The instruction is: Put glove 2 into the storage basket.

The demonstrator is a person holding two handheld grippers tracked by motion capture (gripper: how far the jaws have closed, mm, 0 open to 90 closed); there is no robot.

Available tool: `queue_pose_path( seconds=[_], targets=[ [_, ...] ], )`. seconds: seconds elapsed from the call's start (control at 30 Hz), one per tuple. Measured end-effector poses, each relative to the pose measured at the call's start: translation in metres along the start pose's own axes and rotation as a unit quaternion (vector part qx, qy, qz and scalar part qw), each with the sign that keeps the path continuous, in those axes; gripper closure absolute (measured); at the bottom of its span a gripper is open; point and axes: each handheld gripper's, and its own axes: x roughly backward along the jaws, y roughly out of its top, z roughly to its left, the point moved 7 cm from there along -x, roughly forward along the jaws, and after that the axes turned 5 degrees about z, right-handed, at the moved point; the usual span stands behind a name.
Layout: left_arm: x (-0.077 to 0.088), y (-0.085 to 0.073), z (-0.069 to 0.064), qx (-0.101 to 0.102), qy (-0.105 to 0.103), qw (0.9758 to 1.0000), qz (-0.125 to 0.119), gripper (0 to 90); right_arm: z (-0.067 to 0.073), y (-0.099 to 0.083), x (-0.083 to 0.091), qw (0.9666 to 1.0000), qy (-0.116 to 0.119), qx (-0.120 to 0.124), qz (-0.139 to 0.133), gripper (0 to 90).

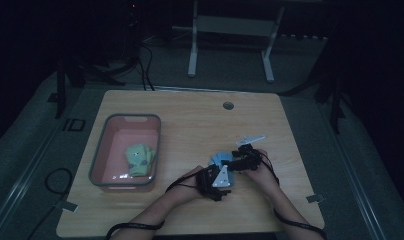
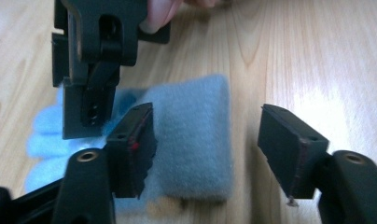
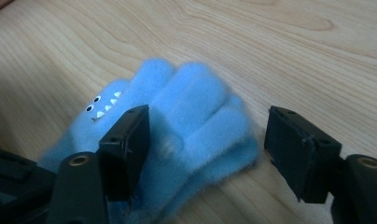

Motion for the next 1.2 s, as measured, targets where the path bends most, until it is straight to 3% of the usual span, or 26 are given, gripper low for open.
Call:
queue_pose_path(
  seconds=[0.07,0.2,0.3,0.37,0.47,0.6,0.83,1.2],
  targets=[
    [-0.002,-0.002,0.0,0.007,0.005,0.9999,0.009,43.8,0.003,-0.002,0.0,0.9997,-0.015,0.018,0.002,33.5],
    [-0.003,-0.004,0.004,0.012,0.017,0.9997,0.01,55.4,0.005,-0.003,0.0,0.9998,-0.01,0.017,-0.003,40.8],
    [-0.004,-0.004,0.005,0.013,0.018,0.9997,0.011,60.5,0.007,-0.003,0.001,0.9999,0.0,0.016,-0.006,46.2],
    [-0.003,-0.004,0.006,0.02,0.011,0.9996,0.018,66.0,0.01,-0.003,0.001,0.9997,0.02,0.015,-0.001,61.0],
    [-0.002,-0.002,0.01,0.022,-0.001,0.9994,0.027,70.5,0.012,-0.002,-0.001,0.9994,0.027,0.023,-0.006,64.0],
    [0.0,-0.002,0.011,0.028,-0.008,0.9993,0.025,73.9,0.014,-0.002,-0.002,0.9988,0.048,-0.001,-0.004,74.2],
    [0.009,-0.003,0.013,0.035,-0.017,0.9988,0.029,76.1,0.017,0.004,0.002,0.9975,0.067,-0.026,0.001,79.6],
    [0.046,-0.001,0.027,0.037,-0.004,0.9987,0.035,76.2,0.033,0.034,0.016,0.9971,0.072,-0.005,-0.022,81.2]
  ],
)
